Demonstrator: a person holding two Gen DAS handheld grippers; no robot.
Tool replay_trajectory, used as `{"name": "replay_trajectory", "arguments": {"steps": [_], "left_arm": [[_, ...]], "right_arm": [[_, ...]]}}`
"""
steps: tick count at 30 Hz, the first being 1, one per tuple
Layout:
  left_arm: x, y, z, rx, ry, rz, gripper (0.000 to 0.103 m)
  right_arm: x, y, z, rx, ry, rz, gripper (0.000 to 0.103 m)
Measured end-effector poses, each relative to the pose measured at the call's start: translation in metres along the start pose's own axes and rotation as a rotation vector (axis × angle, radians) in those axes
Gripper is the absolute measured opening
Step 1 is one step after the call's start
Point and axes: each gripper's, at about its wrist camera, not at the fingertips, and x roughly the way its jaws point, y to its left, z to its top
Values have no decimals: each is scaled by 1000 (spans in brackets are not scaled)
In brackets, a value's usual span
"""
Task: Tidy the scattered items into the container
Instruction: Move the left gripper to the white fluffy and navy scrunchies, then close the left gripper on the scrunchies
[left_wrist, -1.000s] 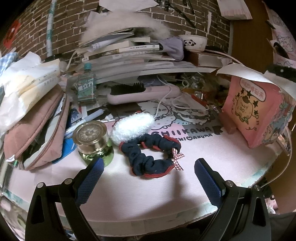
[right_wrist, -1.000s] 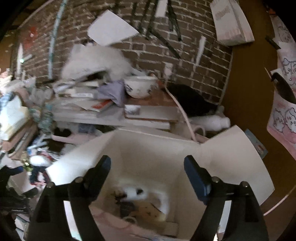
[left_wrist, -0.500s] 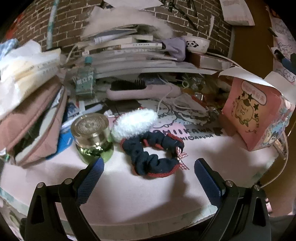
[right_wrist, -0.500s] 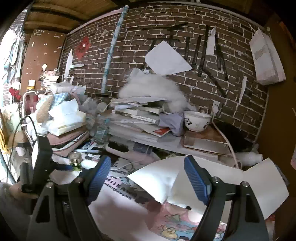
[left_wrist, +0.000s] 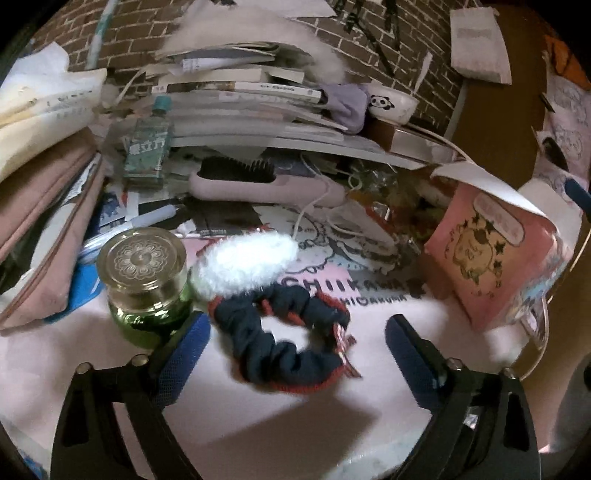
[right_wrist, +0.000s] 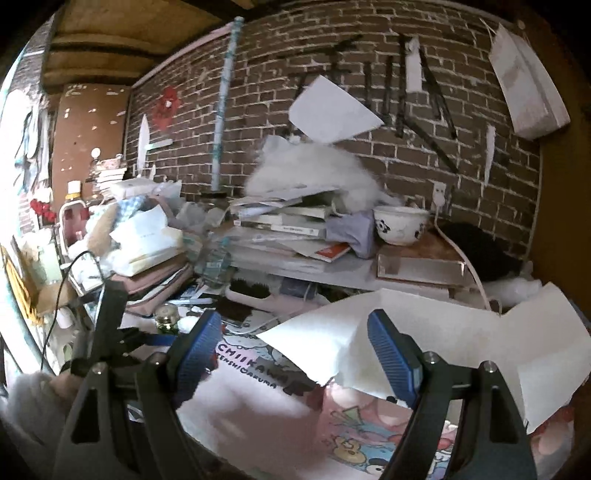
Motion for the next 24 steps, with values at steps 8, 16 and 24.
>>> {"name": "replay_trajectory", "arguments": {"steps": [8,16,24], "left_arm": [[15,12,17,-73,8,12,90],[25,13,26,-84,47,36,67],[28,10,24,-58,68,4,26]], "right_arm": [[3,-7,-4,0,1,19,79],[12,-13,-5,12,13,33,79],[15,-17,-6,36,21,39,79]]}}
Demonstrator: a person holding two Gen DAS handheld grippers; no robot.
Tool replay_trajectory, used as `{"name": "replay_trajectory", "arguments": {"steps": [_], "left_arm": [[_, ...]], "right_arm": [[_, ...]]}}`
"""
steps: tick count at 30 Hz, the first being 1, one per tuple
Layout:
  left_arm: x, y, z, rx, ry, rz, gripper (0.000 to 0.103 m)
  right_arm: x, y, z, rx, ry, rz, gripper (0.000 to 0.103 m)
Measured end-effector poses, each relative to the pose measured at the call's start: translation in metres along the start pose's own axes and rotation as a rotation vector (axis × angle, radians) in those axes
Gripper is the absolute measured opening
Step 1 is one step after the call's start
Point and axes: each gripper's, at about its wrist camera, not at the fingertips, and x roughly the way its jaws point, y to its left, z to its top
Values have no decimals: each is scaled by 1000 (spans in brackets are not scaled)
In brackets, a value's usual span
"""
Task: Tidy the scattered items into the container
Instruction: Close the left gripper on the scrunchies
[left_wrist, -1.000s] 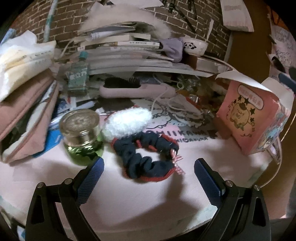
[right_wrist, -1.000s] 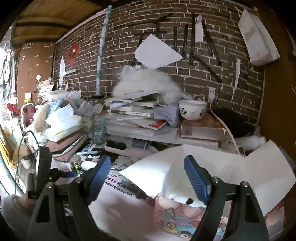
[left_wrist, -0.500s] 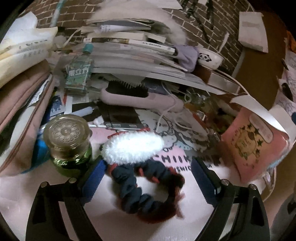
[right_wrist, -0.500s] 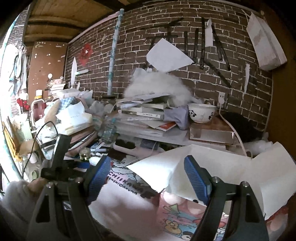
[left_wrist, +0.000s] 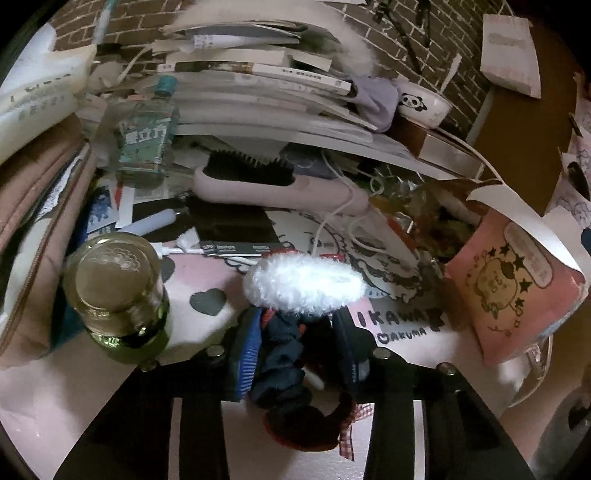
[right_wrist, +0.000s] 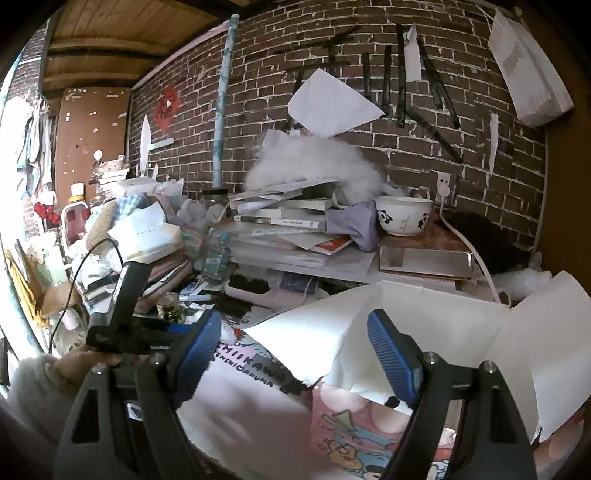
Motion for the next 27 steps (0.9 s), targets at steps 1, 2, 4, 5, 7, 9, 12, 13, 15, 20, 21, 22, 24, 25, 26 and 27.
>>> {"name": "replay_trajectory", "arguments": {"steps": [1,2,4,5,7,9,12,13,15,20,21,22,24,25,26,27], "left_arm": [[0,-1,-1,4,7,-11,21],[1,-3,-2,10,15,-27,20],[1,-8,-4,29,15,-34,19],[1,-10,-5,41,16,-41,17],[0,-12,-7,47,11,-54,16],[-1,-13,-7,49,7,-68,15],[-3,-14,-6,50,-3,-77,15],[-4,-14,-5,51,-8,-84,14],[-6,-14,-4,50,-16,-92,14],[-12,-15,-2,48,-38,-103,14],[-13,-16,-2,49,-41,-102,14],[-14,-16,-1,52,-46,-100,14],[-16,-17,0,57,-50,-94,14],[-16,-16,0,53,-50,-92,14],[-16,-15,0,48,-51,-94,14],[-16,-15,0,45,-51,-97,14]], "right_arm": [[0,0,0,2,0,1,79],[-1,1,0,3,-2,0,79],[-1,1,0,1,-5,-4,79],[-2,1,1,1,-6,-5,79],[-3,0,1,4,-7,-5,79],[-3,-1,1,10,-9,-6,79],[-3,-2,1,17,-8,-1,79],[-3,-2,1,17,-9,-1,79],[-2,-2,1,14,-9,-2,79],[-4,-3,2,16,-14,-4,79],[-4,-4,2,16,-14,-5,79],[-4,-4,2,15,-14,-5,79],[-4,-4,2,15,-17,-4,79],[-4,-3,2,14,-19,-4,79],[-5,-3,2,13,-19,-3,79],[-5,-3,3,13,-20,-2,79]]}}
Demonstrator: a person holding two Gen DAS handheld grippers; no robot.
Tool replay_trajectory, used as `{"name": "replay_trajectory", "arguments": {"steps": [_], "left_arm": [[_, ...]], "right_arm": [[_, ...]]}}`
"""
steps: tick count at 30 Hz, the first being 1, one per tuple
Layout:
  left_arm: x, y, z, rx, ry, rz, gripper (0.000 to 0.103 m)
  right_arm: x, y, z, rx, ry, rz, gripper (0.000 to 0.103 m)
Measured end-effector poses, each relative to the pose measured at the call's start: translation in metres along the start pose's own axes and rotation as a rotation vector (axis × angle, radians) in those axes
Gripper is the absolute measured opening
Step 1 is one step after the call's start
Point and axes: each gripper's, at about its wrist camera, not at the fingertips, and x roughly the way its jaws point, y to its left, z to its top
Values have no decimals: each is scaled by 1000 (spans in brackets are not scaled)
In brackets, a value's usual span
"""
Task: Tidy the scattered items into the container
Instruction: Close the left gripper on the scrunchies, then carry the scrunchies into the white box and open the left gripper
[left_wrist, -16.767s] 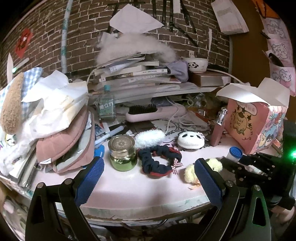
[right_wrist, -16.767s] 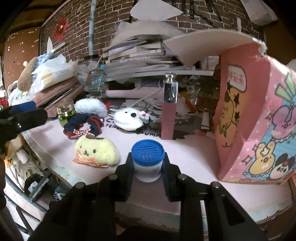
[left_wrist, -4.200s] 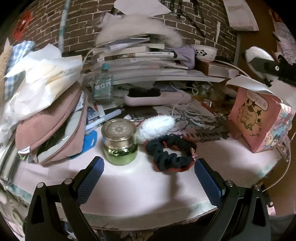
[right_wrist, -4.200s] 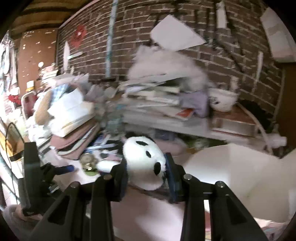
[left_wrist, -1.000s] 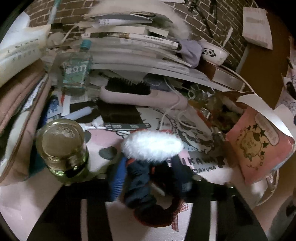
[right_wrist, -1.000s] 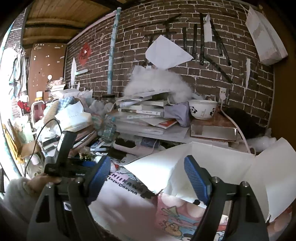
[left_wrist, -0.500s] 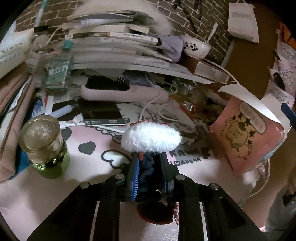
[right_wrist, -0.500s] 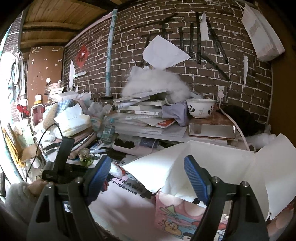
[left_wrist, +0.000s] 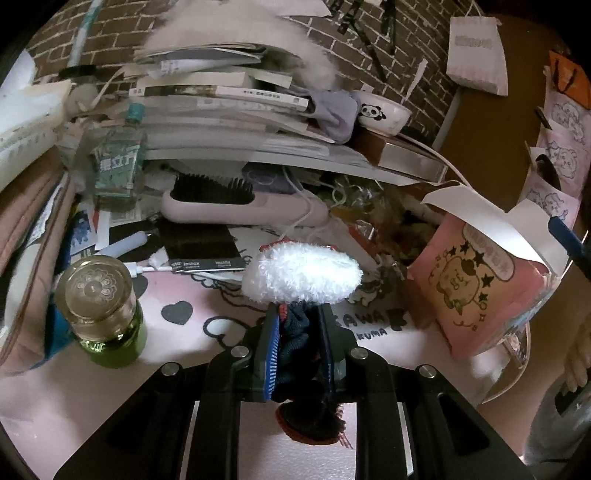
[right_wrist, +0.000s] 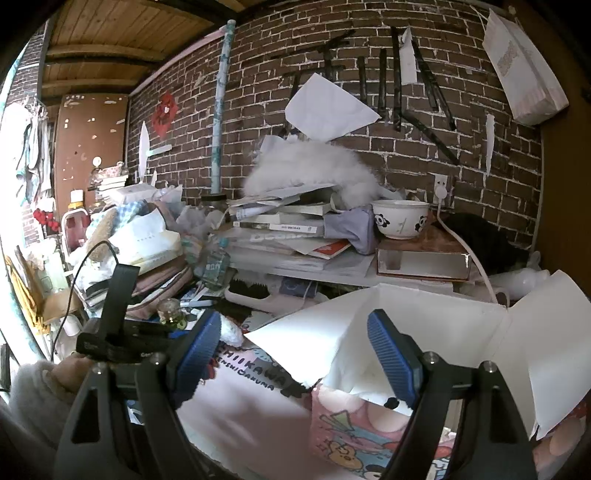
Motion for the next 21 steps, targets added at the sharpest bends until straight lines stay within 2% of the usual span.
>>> {"name": "replay_trajectory", "arguments": {"steps": [11,21], "left_arm": [[-16,-25,19,57,-39,-9,14],[-38,-62,53,137,-86,-21,14]], "right_arm": [[-9,-1,3,-8,-9,-12,79],[-34,-17,7,-9,-31,-67,79]]}}
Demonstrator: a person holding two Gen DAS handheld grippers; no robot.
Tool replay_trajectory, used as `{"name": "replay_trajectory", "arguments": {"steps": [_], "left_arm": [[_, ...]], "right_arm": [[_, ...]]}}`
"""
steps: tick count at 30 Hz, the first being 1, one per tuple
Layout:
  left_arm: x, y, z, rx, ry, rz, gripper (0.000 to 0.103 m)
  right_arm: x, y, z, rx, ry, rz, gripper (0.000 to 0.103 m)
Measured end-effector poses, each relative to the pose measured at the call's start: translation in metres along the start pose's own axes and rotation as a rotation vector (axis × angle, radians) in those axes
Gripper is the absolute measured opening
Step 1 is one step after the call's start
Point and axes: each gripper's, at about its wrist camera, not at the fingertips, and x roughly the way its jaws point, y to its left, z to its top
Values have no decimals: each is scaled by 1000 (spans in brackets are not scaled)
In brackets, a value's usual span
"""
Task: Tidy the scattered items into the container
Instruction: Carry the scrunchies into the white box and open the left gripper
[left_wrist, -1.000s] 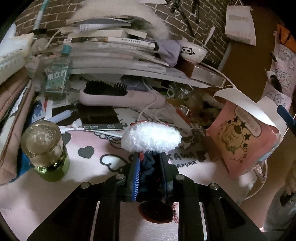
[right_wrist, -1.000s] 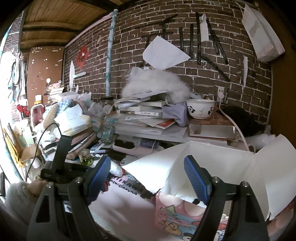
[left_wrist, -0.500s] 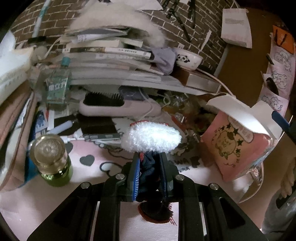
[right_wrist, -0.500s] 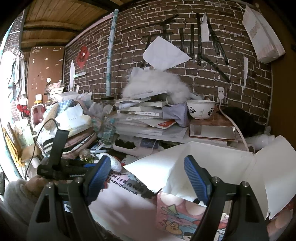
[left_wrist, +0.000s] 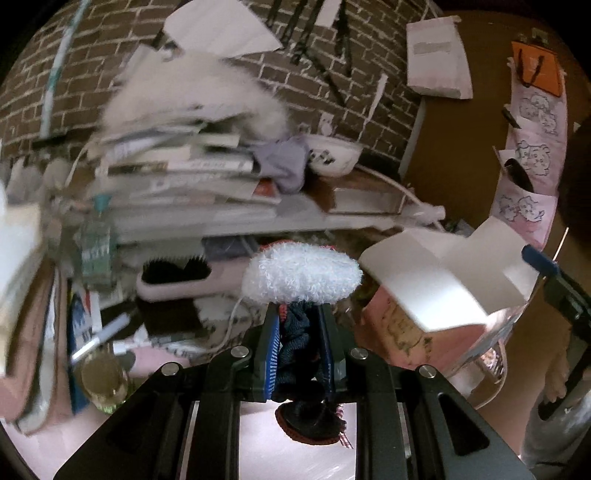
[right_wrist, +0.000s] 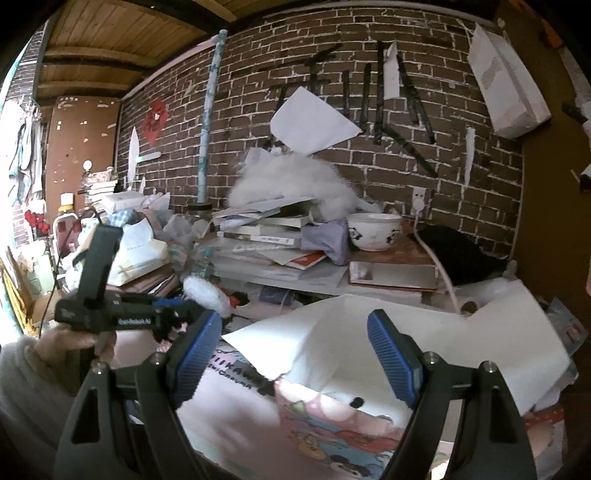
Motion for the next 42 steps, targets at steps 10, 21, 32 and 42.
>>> {"name": "replay_trajectory", "arguments": {"steps": [10,21,32,42], "left_arm": [[2,-56,40,110,-24,-117,14],[42,-128,50,219,98,-310,14],[71,-147,40,260,212,-316,17],[65,-152,37,295,152,-255,78]], "right_arm": [[-15,-21,-2,30,12,-63,79],[-28,-40,-7,56,45,-106,79],[-26,-45,-11,70,83,-120,79],[-17,-44,-17,63,123,-125,79]]}}
